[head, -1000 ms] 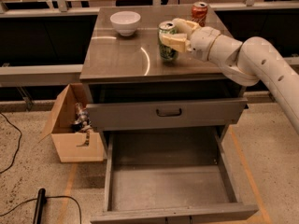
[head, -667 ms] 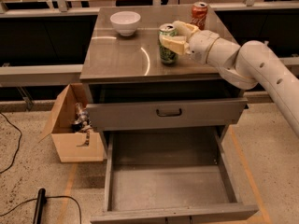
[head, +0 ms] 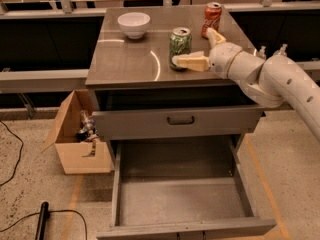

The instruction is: Pick green can from middle drawer and place on counter

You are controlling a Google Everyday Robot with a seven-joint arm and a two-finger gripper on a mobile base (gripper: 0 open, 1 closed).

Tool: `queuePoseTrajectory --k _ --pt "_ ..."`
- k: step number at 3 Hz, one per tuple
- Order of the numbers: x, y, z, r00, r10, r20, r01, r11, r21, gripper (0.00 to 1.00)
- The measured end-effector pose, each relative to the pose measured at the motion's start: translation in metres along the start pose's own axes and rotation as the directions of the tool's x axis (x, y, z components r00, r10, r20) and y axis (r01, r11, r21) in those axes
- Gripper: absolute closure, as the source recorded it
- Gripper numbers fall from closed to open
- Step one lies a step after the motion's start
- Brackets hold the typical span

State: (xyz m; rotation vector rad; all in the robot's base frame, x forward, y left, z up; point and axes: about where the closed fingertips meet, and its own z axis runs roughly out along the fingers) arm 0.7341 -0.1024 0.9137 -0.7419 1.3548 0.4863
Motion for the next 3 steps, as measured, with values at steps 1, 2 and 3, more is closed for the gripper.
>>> queuePoseTrajectory --k 1,2,3 --pt "0.007 -0.002 -0.040 0.999 0.010 -0.031 -0.008 0.9981 0.061 0.00" --pt "0.013 -0.010 -0.103 0.995 0.016 -0.099 0.002 0.9840 0.178 0.00" --pt "0.024 -0.015 -0.132 0.991 0.025 -0.135 0.007 0.9735 0.229 0.00"
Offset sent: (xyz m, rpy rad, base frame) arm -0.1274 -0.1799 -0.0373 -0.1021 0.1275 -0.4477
